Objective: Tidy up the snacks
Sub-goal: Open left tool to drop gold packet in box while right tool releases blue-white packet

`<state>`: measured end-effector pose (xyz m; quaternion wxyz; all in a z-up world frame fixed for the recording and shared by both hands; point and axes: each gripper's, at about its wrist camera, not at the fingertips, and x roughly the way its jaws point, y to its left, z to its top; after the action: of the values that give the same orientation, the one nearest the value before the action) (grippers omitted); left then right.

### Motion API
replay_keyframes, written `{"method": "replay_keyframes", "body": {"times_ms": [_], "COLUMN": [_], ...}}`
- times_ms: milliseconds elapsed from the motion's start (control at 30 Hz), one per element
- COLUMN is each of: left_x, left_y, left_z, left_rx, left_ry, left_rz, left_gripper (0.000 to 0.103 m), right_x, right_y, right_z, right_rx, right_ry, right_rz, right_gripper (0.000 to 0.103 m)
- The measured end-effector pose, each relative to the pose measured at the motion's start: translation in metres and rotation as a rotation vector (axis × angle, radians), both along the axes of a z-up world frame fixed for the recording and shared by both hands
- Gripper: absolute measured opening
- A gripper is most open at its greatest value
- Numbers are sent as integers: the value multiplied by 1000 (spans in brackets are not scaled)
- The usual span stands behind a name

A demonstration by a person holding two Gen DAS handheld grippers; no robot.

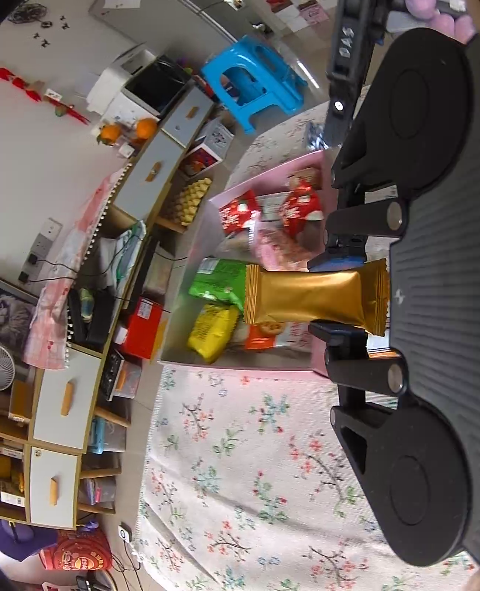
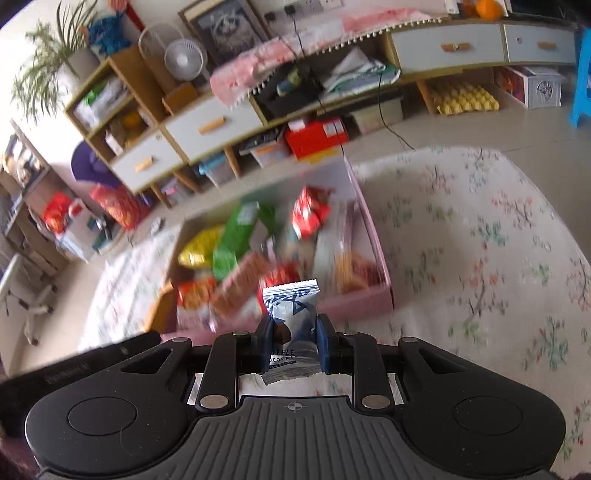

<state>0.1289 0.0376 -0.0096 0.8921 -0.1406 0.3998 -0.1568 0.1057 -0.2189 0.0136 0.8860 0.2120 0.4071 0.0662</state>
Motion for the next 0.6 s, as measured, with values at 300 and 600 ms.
{"method": "replay_keyframes", "body": {"times_ms": [300, 600], "left_x": [29, 38], "left_y": [-6, -13], "left_z": [-4, -19], "left_rx": [-55, -1], "left_ry": [-21, -5], "left_rz": [77, 100], "left_gripper": [26, 26], "right_x": [44, 60], "right_y": [-6, -15], "right_z": [-6, -22], "right_rx": [81, 100], "right_ry": [-59, -48], "right_rz": [-27, -30], "right_gripper": [23, 24]}}
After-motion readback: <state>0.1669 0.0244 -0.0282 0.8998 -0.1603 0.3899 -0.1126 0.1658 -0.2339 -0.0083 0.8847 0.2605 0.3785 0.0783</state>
